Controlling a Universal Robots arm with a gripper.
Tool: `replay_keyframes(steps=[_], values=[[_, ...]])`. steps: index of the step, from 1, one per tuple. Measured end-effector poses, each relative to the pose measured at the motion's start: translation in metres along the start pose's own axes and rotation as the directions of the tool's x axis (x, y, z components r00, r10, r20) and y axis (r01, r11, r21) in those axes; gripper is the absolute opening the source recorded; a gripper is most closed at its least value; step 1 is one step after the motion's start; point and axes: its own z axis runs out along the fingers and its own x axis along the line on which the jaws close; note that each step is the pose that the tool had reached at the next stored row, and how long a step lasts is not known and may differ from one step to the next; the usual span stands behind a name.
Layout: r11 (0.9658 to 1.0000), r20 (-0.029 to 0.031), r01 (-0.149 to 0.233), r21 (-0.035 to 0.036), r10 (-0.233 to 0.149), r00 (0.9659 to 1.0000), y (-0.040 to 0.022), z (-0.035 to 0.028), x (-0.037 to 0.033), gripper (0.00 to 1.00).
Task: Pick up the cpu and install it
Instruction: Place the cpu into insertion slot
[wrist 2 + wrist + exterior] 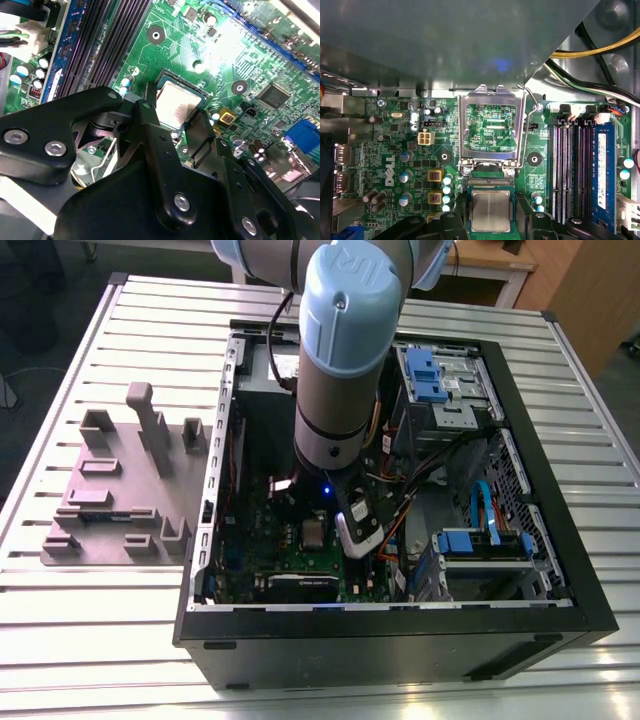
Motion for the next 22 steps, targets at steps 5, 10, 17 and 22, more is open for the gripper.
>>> replay_keyframes(steps=[5,10,17,22], values=[[1.0000,0.0002,0.000,-0.0025,0.000,1.0000,0.0000,0.0008,0.0004,0.47],[1.0000,0.0001,0.000,-0.0023,0.000,1.0000,-0.0001,0.0031,0.0007,0.47],[1.0000,0.0001,0.000,-0.0023,0.000,1.0000,-0.0001,0.0034,0.0007,0.47],[1.0000,0.0002,-0.003,-0.0026,0.003,1.0000,-0.0001,0.0034,0.0008,0.47]])
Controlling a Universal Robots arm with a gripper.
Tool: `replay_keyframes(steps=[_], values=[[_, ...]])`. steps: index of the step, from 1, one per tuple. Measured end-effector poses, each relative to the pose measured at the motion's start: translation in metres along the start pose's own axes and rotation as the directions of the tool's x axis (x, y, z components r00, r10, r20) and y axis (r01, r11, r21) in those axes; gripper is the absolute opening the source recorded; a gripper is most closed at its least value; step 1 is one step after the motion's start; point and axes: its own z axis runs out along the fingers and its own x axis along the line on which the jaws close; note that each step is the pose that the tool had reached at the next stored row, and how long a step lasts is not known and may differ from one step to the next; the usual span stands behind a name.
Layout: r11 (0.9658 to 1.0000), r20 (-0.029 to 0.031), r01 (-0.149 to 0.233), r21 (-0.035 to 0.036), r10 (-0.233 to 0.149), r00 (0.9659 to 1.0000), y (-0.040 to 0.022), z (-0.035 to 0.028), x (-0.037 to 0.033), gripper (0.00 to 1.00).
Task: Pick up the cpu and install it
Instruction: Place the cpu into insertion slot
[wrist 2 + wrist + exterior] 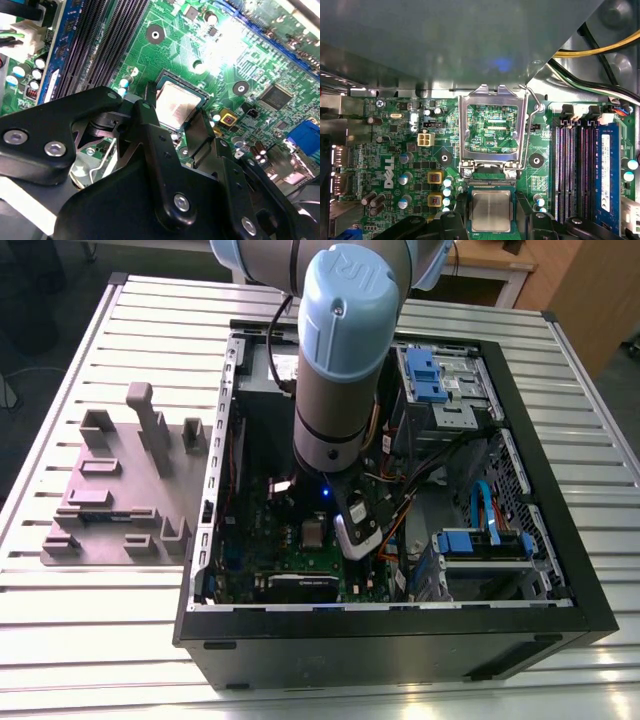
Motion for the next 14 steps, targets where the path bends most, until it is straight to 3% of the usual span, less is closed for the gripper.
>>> replay_keyframes(steps=[14], values=[[1.0000,-0.0004,-0.002,0.0007,0.002,1.0000,-0.0003,0.0052,0.0012,0.47]])
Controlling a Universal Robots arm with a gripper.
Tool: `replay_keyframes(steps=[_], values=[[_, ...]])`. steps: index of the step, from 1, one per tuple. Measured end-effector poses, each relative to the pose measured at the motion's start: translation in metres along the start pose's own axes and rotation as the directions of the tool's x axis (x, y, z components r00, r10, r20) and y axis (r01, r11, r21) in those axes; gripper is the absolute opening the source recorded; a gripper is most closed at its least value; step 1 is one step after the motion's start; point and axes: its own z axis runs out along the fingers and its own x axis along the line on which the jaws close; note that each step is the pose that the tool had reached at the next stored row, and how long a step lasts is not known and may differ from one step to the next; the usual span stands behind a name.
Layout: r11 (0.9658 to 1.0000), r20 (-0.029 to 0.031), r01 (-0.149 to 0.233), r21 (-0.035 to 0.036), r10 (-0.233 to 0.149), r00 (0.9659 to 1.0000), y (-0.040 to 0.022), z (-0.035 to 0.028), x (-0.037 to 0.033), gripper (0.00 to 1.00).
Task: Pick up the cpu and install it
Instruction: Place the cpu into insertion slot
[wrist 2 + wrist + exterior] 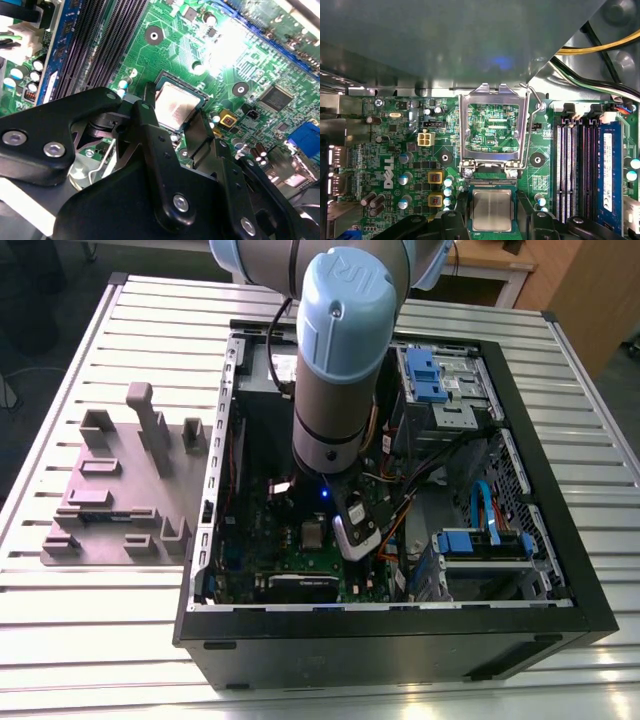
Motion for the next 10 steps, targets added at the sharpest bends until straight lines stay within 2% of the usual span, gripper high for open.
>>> replay_keyframes(steps=[7,10], values=[[1.0000,0.0001,0.000,-0.0006,0.000,1.0000,0.0001,0.0003,0.0000,0.48],[1.0000,0.0009,0.000,-0.0024,0.000,1.0000,0.0003,0.0011,0.0001,0.58]])
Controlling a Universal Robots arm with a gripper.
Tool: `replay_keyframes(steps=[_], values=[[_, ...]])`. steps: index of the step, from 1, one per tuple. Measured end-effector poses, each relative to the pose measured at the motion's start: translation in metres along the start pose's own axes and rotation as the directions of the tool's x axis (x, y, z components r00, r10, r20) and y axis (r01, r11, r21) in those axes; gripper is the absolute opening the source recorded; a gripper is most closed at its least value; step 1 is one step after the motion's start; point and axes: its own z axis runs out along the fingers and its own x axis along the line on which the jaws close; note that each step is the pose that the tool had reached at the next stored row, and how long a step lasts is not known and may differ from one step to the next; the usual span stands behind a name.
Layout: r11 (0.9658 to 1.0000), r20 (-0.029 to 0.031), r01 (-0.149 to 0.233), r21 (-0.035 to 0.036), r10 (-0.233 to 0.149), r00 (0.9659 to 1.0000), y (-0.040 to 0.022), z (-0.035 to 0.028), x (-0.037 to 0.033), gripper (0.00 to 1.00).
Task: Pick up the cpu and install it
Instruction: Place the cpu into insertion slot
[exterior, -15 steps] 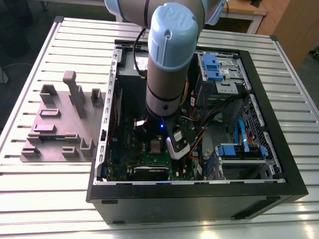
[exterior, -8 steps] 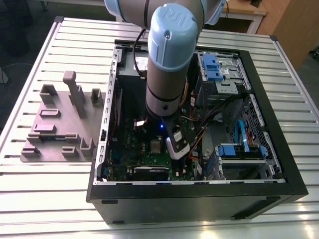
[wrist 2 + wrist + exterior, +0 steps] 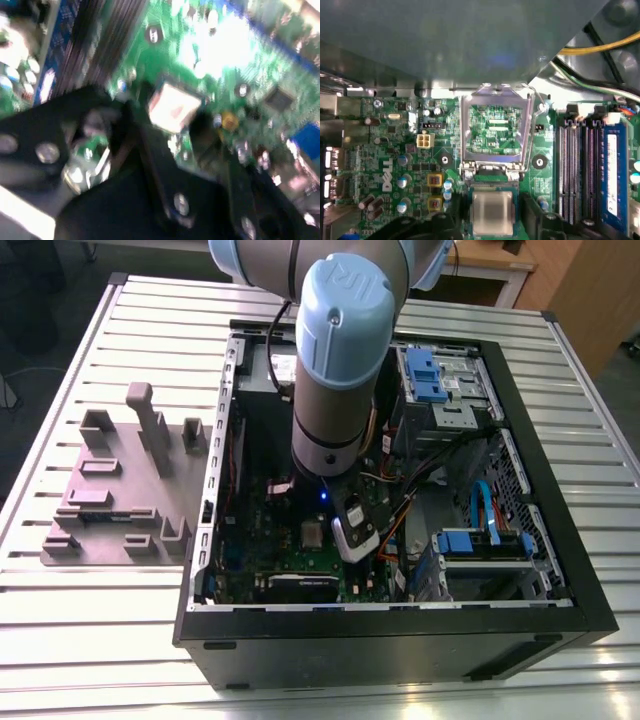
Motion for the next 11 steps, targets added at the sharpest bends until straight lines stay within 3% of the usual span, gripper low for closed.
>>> replay_keyframes(steps=[4,8,11], values=[[1.0000,-0.0007,0.000,0.0018,0.000,1.0000,-0.0003,-0.0012,-0.0001,0.58],[1.0000,-0.0012,0.000,0.0019,0.000,1.0000,0.0003,-0.0119,0.0002,0.58],[1.0000,-0.0011,0.000,0.0016,0.000,1.0000,0.0003,-0.0119,0.0002,0.58]])
